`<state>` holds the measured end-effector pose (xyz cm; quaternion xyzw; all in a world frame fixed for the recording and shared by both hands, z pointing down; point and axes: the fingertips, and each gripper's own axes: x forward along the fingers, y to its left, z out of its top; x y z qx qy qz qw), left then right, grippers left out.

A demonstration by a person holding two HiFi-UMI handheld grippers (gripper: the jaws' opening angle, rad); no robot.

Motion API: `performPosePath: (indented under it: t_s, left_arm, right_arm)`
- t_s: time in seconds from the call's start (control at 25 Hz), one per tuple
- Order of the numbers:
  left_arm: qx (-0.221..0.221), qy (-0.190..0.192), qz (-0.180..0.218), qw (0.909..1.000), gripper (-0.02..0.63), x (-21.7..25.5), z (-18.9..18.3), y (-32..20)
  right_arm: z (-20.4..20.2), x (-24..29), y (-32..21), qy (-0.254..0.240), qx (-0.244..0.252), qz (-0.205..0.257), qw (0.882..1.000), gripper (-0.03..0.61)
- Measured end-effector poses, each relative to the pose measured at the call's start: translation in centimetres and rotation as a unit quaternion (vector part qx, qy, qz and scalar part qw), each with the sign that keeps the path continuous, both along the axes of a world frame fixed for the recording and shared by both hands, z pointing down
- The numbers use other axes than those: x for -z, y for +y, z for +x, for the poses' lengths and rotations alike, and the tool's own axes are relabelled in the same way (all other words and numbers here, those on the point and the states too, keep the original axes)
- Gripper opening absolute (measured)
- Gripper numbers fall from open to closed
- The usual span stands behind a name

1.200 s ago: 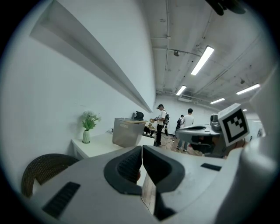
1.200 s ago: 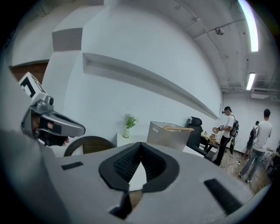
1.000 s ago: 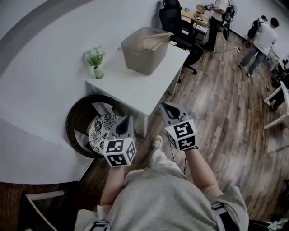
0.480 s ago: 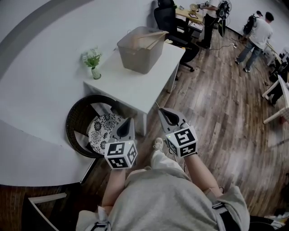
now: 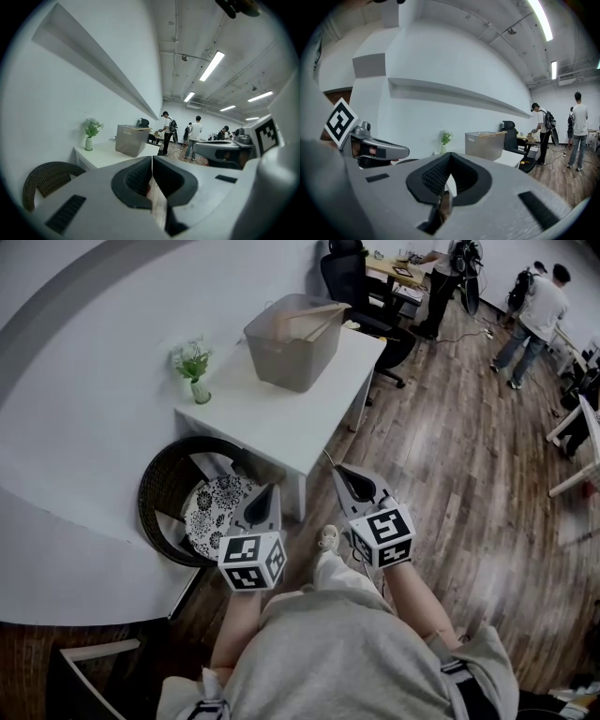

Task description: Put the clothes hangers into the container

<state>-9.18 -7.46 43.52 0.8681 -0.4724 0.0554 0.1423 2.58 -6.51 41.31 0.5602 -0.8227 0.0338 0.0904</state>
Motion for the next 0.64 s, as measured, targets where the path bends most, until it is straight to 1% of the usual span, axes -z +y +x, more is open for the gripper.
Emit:
performPosePath:
  t_s: [0.16,0.64]
  left_arm:
    - [0.0,-0.002,-0.001,1.0,0.009,0.01,0.14,0.03]
    - [-0.007,-0.005,-0.007,0.9999,0.008,-0.35,0.99,-0.38]
  right_arm:
    - [0.1,0.08,0.17,-0.011,0.006,0.001,1.0,0.0]
    - [0.54,-0.06,-0.2,-0.017,0.01,-0.001,1.0,0.0]
